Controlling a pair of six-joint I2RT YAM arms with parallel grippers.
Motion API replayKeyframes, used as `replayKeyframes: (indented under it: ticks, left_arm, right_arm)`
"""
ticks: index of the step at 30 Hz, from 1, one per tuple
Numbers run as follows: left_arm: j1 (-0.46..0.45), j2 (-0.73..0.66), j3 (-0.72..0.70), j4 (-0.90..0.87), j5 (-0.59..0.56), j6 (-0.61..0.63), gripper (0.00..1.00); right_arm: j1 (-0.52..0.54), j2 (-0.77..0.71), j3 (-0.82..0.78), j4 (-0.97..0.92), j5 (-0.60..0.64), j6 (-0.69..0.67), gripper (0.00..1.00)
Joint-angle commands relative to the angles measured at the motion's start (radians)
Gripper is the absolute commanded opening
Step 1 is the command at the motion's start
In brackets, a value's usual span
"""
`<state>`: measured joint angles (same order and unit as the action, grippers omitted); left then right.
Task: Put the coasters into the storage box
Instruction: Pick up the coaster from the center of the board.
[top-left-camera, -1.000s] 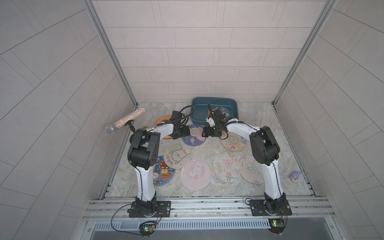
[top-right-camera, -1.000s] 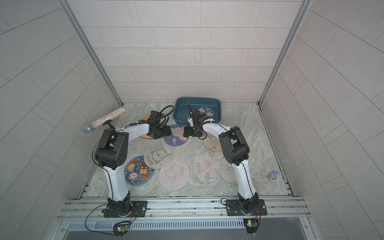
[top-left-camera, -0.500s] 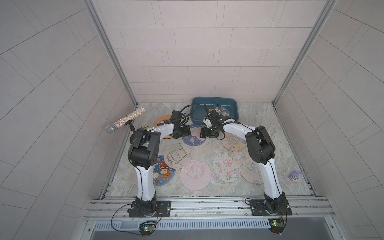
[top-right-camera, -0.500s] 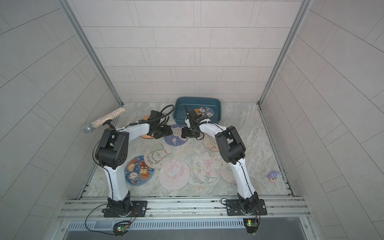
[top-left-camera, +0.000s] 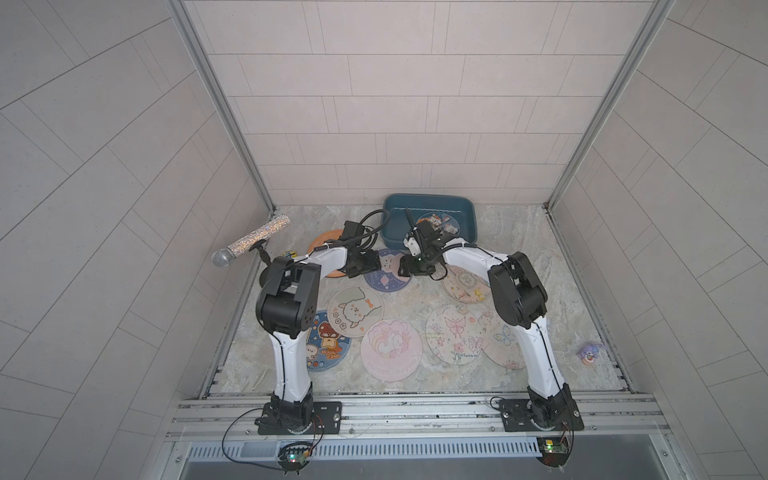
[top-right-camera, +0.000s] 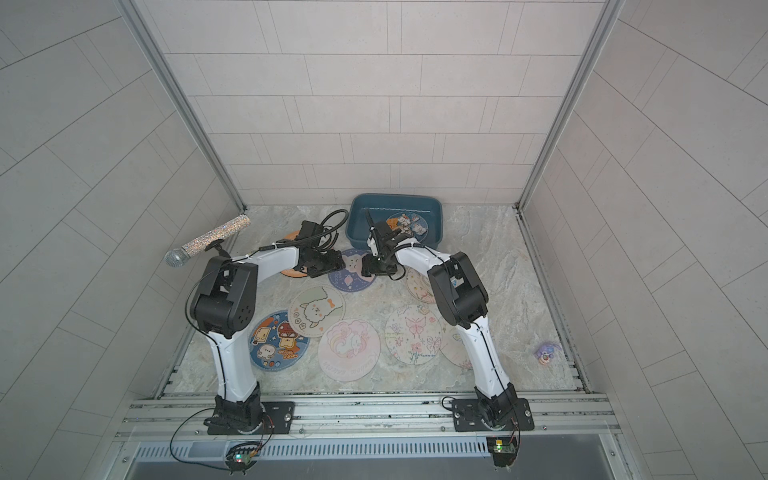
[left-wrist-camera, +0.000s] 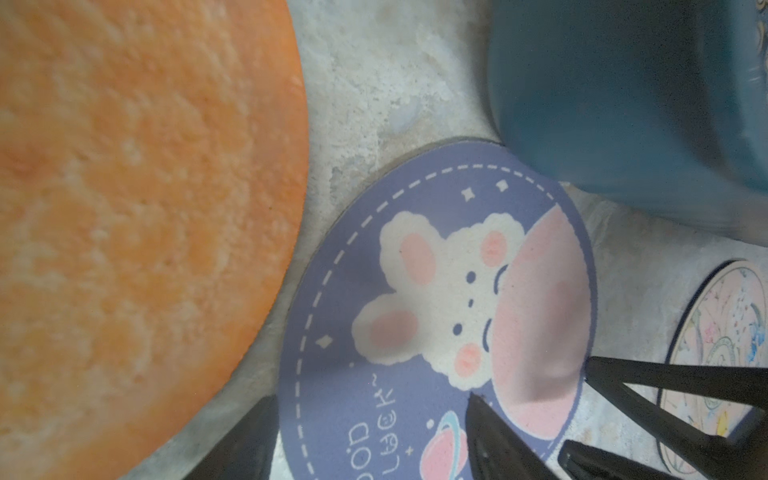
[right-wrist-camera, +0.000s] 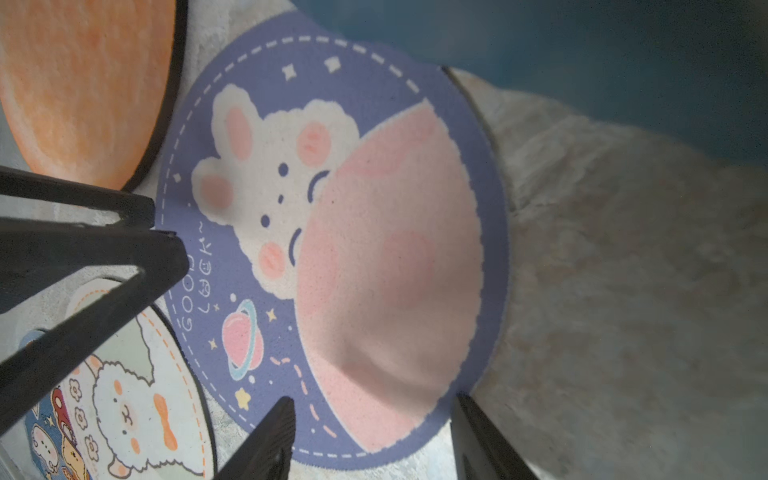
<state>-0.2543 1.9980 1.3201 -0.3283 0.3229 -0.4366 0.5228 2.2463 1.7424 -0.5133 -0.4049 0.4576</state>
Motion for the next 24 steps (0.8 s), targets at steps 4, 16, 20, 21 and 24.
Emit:
replayKeyframes:
  ticks: [4,16,20,21,24]
  left_arm:
    - [-0.002,0.048,-0.004,-0.034,0.031,-0.008,0.75]
    - [-0.003,0.038,-0.007,-0.024,0.042,-0.027,0.75]
    - [0.000,0.013,-0.015,-0.006,0.053,-0.050,0.79]
    - [0.002,0.001,-0.019,-0.002,0.055,-0.055,0.80]
    - [0.004,-0.028,-0.028,0.009,0.062,-0.067,0.85]
  right_arm:
    - [0.011,0.062,0.008,-0.016,-0.005,0.021,0.58]
    - [0.011,0.019,-0.022,0.034,-0.005,0.028,0.05]
    - [0.011,-0.040,-0.052,0.041,-0.008,0.024,0.00]
    - [0.011,-0.061,-0.061,0.042,-0.010,0.021,0.00]
    - [0.008,-0.132,-0.079,0.031,-0.018,0.010,0.00]
